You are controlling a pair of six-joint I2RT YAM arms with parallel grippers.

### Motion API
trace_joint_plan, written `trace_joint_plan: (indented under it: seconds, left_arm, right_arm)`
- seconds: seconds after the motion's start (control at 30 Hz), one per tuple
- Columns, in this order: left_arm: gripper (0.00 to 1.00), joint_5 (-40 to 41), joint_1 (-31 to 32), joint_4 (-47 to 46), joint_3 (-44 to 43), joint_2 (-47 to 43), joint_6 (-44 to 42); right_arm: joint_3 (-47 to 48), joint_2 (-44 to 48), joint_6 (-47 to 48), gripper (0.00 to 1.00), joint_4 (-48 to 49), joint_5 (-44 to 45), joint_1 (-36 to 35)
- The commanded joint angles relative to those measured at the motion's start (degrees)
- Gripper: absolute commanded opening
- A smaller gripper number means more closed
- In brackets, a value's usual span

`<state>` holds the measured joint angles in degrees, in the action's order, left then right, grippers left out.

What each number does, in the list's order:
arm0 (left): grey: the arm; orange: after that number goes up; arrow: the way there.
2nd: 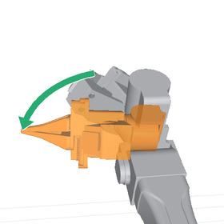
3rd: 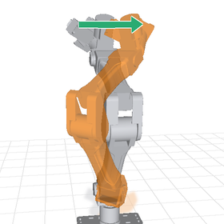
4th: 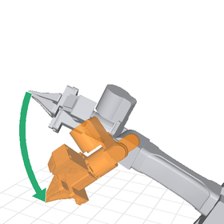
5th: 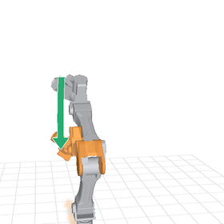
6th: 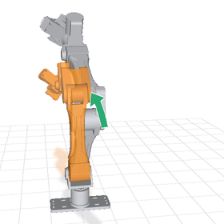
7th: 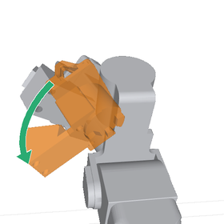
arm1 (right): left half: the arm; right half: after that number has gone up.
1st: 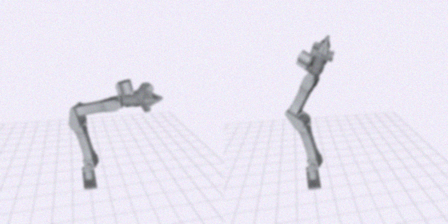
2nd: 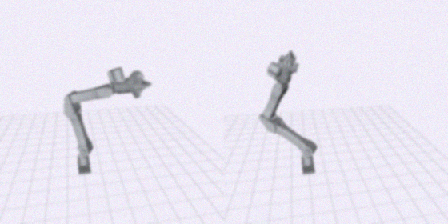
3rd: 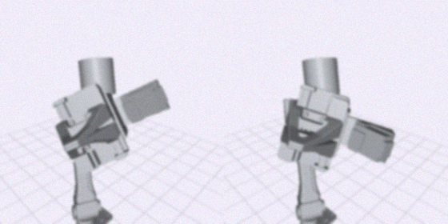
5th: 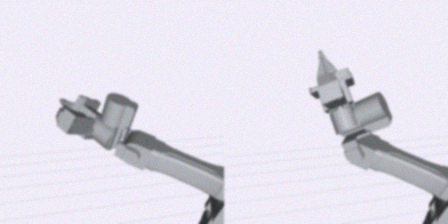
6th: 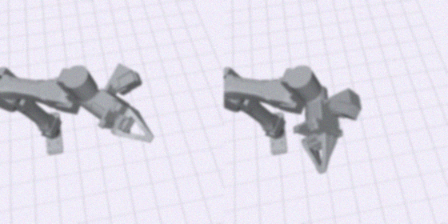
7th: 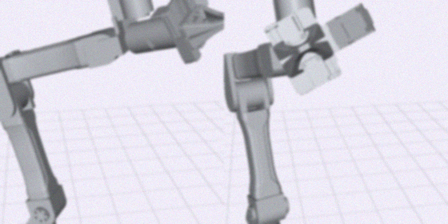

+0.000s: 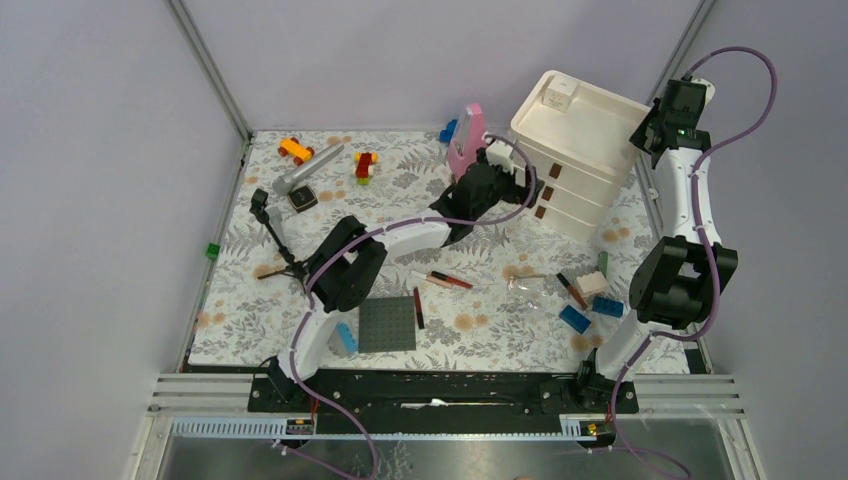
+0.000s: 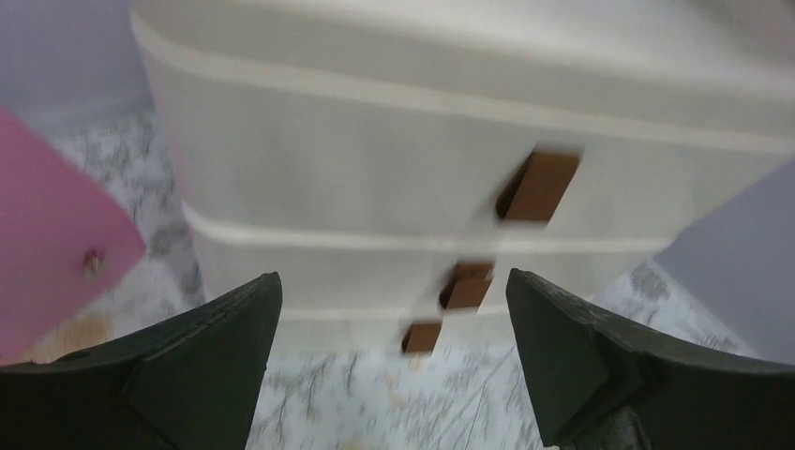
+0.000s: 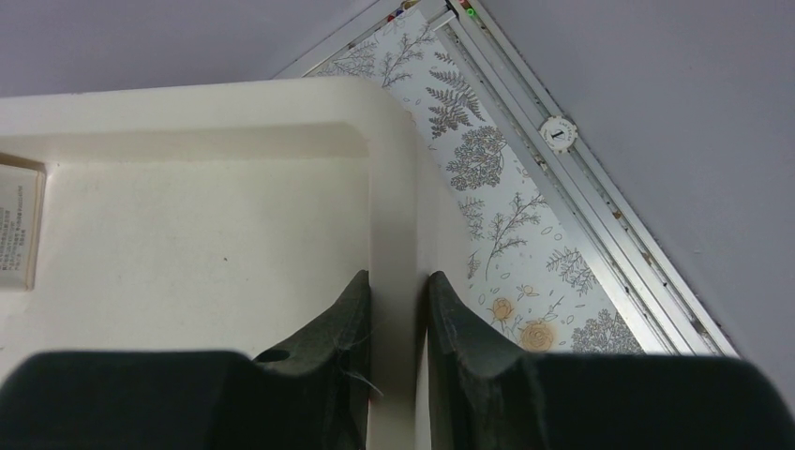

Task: Organize the makeup
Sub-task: Close the drawer in the storage box.

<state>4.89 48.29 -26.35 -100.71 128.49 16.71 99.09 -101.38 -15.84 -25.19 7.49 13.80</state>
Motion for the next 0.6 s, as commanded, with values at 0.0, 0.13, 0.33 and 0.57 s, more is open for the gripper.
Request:
trace_joint_plan:
  seconds: [0.0,0.13,0.33,0.57]
  left_arm:
    - [0.99,-0.9,-0.3,-9.4,9.1,-7.0,0.8]
    - [0.99,-3.6,-0.2,-8.8,9.8,-5.3,1.3]
    - [0.99,-8.7,-0.2,-1.8,1.4,1.7,2.9]
    - [0.93,-10.1,-0.1,1.5,-4.8,5.6,4.0]
  right_arm:
    - [-1.8,0.8,-3.7,0.00,-3.5,-11.0,-2.0]
    - [-2.6,0.8,-3.7,0.00,-3.2,-11.0,-2.0]
    - [-3.3,0.9,-4.3,0.00,-2.9,-11.8,-2.0]
    - [-3.5,0.8,-4.8,0.00,-2.8,-12.2,-2.0]
